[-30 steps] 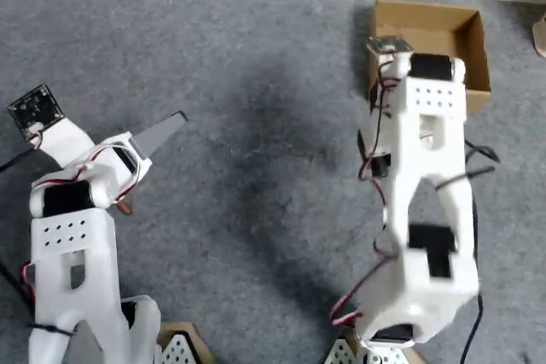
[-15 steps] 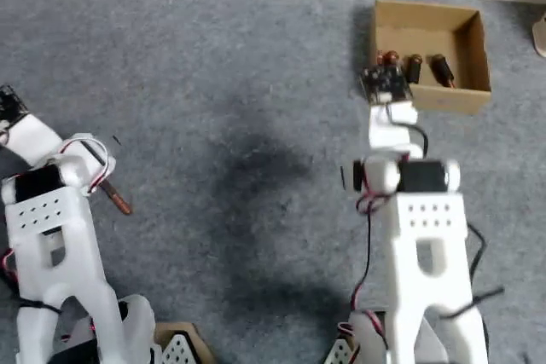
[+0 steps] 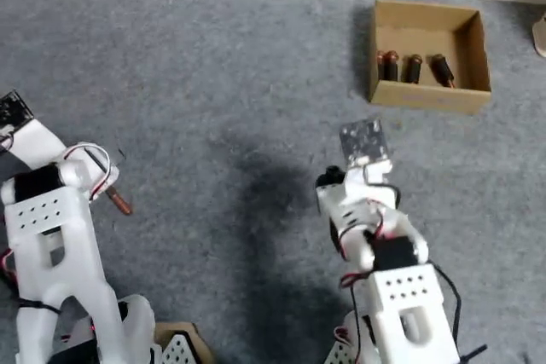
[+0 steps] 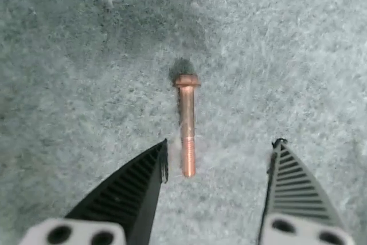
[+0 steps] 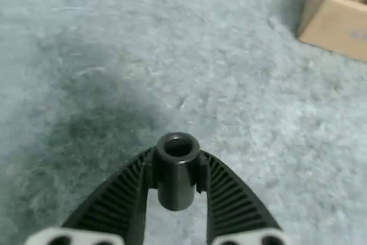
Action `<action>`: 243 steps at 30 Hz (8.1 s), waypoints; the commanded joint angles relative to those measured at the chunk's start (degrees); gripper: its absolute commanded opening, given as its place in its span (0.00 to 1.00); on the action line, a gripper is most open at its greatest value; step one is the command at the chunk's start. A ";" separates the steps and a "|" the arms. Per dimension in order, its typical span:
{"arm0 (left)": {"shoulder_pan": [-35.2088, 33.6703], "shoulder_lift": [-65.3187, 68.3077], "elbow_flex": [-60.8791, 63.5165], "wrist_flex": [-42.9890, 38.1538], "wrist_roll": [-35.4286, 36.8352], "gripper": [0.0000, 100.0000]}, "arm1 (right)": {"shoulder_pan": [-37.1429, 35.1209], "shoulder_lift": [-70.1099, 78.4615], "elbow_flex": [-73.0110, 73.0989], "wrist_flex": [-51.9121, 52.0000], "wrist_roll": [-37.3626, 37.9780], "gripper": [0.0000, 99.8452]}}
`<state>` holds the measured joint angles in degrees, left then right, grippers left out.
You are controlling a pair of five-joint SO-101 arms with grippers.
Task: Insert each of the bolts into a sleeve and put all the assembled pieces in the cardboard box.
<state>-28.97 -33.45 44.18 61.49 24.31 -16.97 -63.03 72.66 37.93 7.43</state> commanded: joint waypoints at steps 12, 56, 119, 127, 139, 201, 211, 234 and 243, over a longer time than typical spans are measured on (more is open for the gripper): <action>-4.18 17.98 -4.88 -5.01 5.36 0.27 | -2.42 -4.09 4.97 -6.20 0.00 0.01; 3.21 54.73 -39.78 -11.69 5.19 0.01 | -6.02 -4.44 9.19 -9.98 3.96 0.01; 46.29 -23.16 30.11 -69.10 9.05 0.01 | -18.68 -4.53 16.84 -34.24 -0.53 0.01; 47.34 -23.25 33.89 -73.14 9.05 0.01 | -18.68 -4.53 17.27 -41.36 3.60 0.01; 48.40 -26.51 32.57 -73.05 8.97 0.01 | -16.48 -4.53 18.86 -40.84 3.52 0.01; 50.95 -29.76 33.36 -67.34 8.70 0.01 | -17.71 -4.53 18.77 -40.84 0.53 0.01; 49.98 -29.76 33.63 -67.34 8.62 0.01 | -20.00 -4.53 18.77 -40.84 0.62 0.01; 52.79 -29.85 37.32 -67.34 -5.19 0.15 | -19.65 -4.53 19.21 -40.75 3.52 0.01; 52.79 -30.20 34.33 -57.93 0.00 0.34 | -19.65 -4.53 19.21 -40.75 3.52 0.01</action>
<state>22.99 -63.34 81.98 0.40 22.90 -35.87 -66.37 92.88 -1.71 10.15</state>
